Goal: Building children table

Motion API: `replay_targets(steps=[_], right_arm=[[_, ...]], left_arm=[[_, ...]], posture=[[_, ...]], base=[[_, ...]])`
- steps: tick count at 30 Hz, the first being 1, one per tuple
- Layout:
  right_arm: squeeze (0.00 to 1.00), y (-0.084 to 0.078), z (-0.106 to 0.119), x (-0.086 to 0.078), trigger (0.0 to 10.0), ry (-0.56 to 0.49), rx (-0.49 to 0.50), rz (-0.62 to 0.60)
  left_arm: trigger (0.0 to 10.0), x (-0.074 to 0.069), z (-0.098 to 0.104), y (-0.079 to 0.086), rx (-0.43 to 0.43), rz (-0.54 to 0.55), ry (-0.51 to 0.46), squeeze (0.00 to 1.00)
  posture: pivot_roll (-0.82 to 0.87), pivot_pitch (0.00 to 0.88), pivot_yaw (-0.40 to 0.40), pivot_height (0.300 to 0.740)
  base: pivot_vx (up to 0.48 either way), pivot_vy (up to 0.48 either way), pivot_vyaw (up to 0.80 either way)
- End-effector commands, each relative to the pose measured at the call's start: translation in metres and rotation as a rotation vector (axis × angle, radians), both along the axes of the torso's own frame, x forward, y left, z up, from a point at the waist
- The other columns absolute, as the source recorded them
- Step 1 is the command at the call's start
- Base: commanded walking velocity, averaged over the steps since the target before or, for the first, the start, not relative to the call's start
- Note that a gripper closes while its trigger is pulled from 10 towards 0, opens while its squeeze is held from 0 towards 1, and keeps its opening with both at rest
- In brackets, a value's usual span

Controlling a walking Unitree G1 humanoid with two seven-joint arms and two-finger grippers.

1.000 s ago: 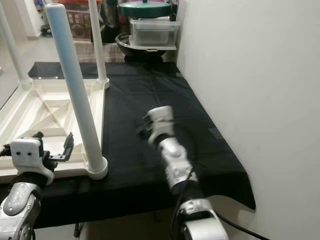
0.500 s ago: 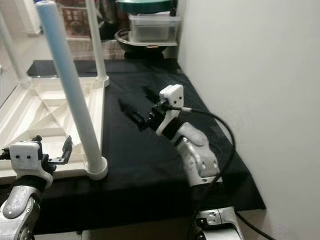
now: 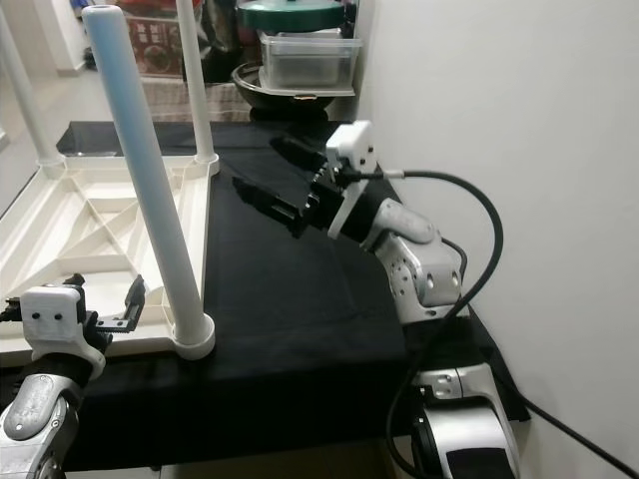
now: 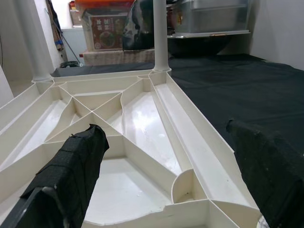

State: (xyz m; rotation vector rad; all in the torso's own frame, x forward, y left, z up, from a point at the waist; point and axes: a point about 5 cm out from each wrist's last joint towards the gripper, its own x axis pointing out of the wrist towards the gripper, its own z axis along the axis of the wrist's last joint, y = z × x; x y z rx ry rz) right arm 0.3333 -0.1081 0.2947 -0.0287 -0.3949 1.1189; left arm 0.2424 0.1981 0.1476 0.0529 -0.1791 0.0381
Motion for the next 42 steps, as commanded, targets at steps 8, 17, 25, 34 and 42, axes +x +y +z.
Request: replay_targets(steps=[8,17,25,34,42], right_arm=[[0.0,0.014,0.03,-0.004,10.0,-0.055,0.002,0.06],[0.0,0.013,0.025,0.006,10.0,-0.019,0.027,-0.097],[0.0,-0.001,0.013,0.03,10.0,0.008,0.014,-0.428],[0.0,-0.08,-0.041,0.058,10.0,0.178,-0.063,-1.158],[0.0,-0.031,-0.104,0.037,10.0,0.305,-0.063,-1.112]], left_arm=[[10.0,0.0,-0.007,-0.004,-0.001,-0.011,0.023,0.0],[10.0,-0.001,-0.01,-0.004,-0.003,-0.009,0.028,0.0],[10.0,-0.002,-0.009,-0.003,-0.005,-0.004,0.026,0.0],[10.0,-0.008,-0.009,-0.002,-0.002,0.004,0.024,0.0],[10.0,-0.016,-0.009,-0.001,-0.012,0.016,0.026,0.0]], posture=[[0.0,0.0,-0.07,0.74],[0.0,0.0,-0.077,0.74],[0.01,0.0,-0.081,0.74],[0.02,0.0,-0.095,0.74],[0.03,0.0,-0.099,0.74]], base=[[0.0,0.0,0.0],[0.0,0.0,0.0],[0.0,0.0,0.0],[0.0,0.0,0.0],[0.0,0.21,0.0]])
